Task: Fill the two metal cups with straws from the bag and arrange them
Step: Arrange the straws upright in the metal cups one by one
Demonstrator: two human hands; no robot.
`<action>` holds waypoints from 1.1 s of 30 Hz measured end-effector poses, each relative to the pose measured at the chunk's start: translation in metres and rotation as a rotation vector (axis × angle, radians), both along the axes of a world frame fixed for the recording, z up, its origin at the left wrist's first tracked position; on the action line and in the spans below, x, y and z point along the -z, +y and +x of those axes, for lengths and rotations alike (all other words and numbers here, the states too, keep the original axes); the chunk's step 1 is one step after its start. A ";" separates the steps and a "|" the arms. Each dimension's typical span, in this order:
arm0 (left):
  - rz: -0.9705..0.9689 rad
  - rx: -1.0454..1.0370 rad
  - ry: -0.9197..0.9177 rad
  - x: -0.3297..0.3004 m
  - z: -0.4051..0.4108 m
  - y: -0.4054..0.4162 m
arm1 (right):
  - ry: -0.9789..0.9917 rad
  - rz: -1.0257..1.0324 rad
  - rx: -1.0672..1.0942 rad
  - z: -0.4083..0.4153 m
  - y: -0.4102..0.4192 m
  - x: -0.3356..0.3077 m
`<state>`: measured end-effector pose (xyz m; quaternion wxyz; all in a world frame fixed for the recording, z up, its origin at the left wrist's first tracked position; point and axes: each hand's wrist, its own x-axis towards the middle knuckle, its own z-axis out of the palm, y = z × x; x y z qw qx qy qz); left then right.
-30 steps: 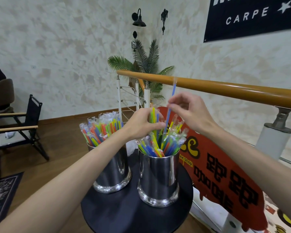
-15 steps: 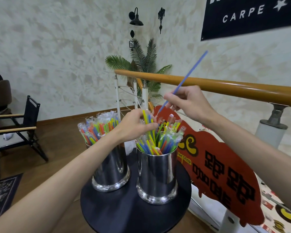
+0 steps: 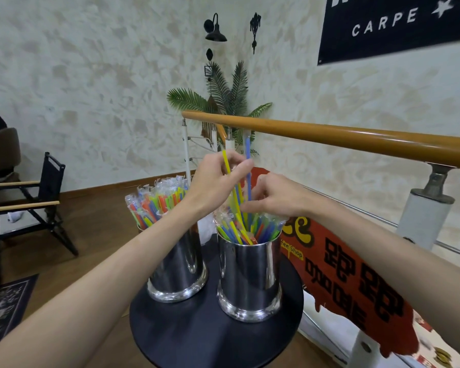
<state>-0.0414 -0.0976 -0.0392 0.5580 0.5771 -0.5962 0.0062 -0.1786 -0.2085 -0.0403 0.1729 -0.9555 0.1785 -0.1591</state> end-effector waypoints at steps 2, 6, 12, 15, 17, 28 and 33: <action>0.022 -0.042 -0.067 0.000 0.001 -0.001 | -0.023 0.038 -0.057 -0.007 0.000 -0.008; 0.204 -0.120 -0.207 0.010 0.006 -0.002 | -0.263 0.136 -0.063 -0.028 -0.006 -0.022; 0.406 -0.203 -0.327 0.020 0.002 -0.002 | 0.046 0.216 0.035 -0.057 -0.028 -0.030; 0.330 -0.089 -0.171 0.016 0.000 0.004 | 0.193 0.244 -0.008 -0.065 -0.030 -0.028; 0.269 -0.038 -0.104 0.015 0.000 0.006 | 0.278 0.250 -0.042 -0.066 -0.027 -0.026; 0.141 0.073 -0.088 0.005 -0.010 0.007 | 0.219 0.077 -0.065 -0.045 -0.016 -0.002; 0.280 -0.017 -0.360 0.005 -0.002 0.007 | 0.109 0.021 -0.060 -0.037 -0.021 -0.003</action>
